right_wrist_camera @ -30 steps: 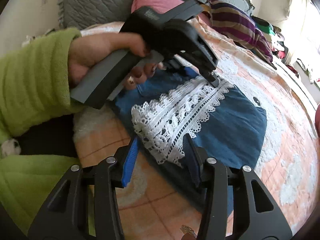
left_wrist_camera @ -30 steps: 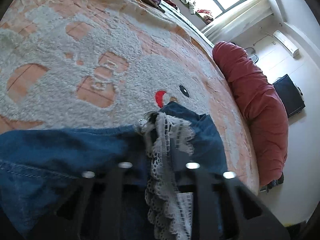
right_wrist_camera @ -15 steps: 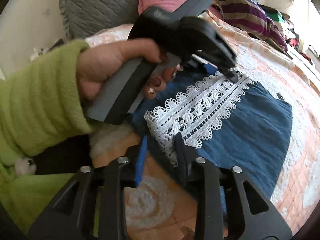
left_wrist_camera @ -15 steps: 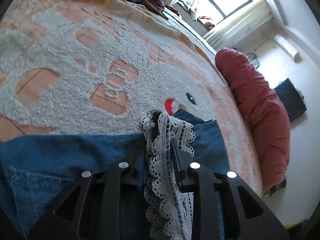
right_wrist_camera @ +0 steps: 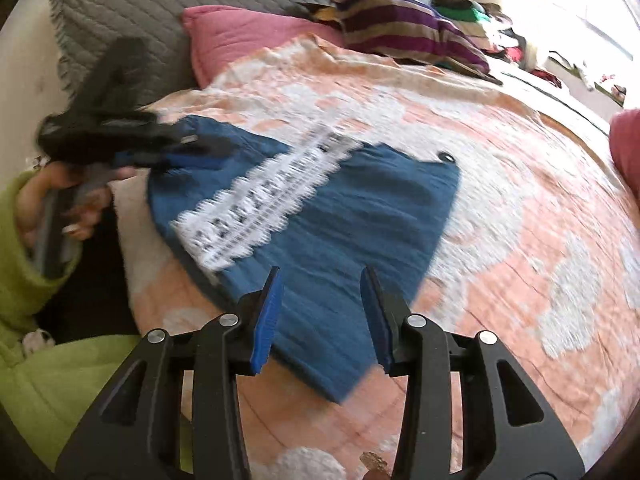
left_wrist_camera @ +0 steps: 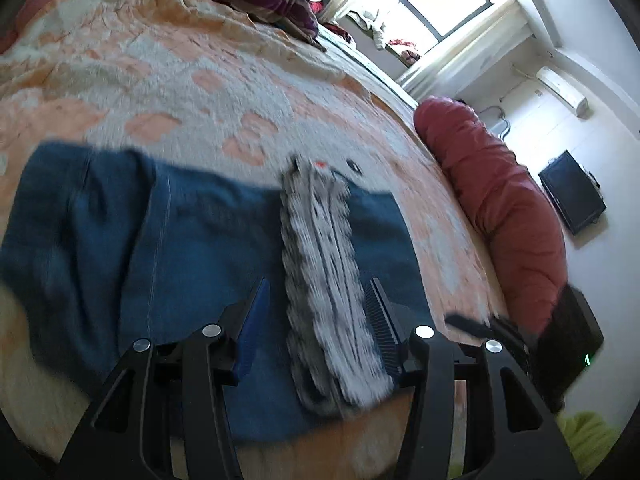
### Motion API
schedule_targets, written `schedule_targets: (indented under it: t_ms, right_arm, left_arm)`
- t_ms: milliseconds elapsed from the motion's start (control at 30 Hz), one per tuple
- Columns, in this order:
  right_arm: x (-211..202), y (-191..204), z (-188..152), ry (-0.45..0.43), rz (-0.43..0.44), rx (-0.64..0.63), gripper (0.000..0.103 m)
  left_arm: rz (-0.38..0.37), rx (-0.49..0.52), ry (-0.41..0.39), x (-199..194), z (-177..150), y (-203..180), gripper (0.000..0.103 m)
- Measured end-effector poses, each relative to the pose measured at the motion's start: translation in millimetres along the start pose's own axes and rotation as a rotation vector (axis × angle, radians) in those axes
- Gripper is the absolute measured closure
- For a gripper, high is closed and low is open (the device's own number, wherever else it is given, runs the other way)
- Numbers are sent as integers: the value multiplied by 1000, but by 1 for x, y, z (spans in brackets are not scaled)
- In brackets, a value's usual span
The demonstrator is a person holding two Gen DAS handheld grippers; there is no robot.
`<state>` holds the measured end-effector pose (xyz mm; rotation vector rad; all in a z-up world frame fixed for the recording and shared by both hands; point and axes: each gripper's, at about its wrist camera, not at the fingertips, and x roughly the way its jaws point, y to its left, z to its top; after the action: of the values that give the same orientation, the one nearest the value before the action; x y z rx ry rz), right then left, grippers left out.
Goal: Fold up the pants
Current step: 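Lay the folded leg flat and open both grippers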
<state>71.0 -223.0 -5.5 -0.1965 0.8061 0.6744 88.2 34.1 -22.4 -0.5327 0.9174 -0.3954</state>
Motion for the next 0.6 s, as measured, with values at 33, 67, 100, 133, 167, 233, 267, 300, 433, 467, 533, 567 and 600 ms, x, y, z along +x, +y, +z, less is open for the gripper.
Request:
schedule_targets:
  t_ms: [33, 67, 100, 133, 167, 233, 267, 300, 433, 467, 533, 567, 600]
  right_arm:
    - [0, -3, -2, -1, 4, 8, 70]
    - [-1, -5, -3, -2, 6, 12, 70]
    - [0, -5, -5, -2, 9, 13, 70]
    - [0, -6, -6, -3, 16, 15, 70]
    - [1, -6, -6, -2, 22, 15, 70]
    - [1, -5, -7, -3, 35, 13, 70]
    - [1, -4, -8, -3, 40, 8, 70]
    - [1, -3, -9, -2, 44, 3, 70]
    - [6, -1, -12, 6, 56, 5, 68]
    - [9, -2, -13, 14, 49, 6, 68]
    - [9, -3, -13, 14, 40, 13, 68]
    - [6, -3, -13, 3, 47, 13, 68]
    - [2, -2, -12, -12, 52, 4, 68]
  left_arm:
    - [4, -11, 10, -1, -9, -1, 54]
    - [-1, -23, 16, -1, -14, -2, 54]
    - [-14, -45, 34, 2, -21, -2, 54]
    - [-16, -54, 48, 5, -25, -3, 54]
    - [-5, -49, 63, 8, -29, -6, 54]
    - [38, -29, 76, 14, -35, -11, 54]
    - [52, -32, 80, 18, -38, -12, 54]
    - [67, -33, 80, 20, -40, -14, 54]
    - [127, -3, 56, 26, -46, -22, 76]
    - [117, -4, 61, 27, -47, -22, 80]
    - [102, -15, 75, 25, -51, -23, 82]
    - [105, 6, 81, 21, -53, -26, 82]
    - [117, 29, 78, 16, -56, -30, 82]
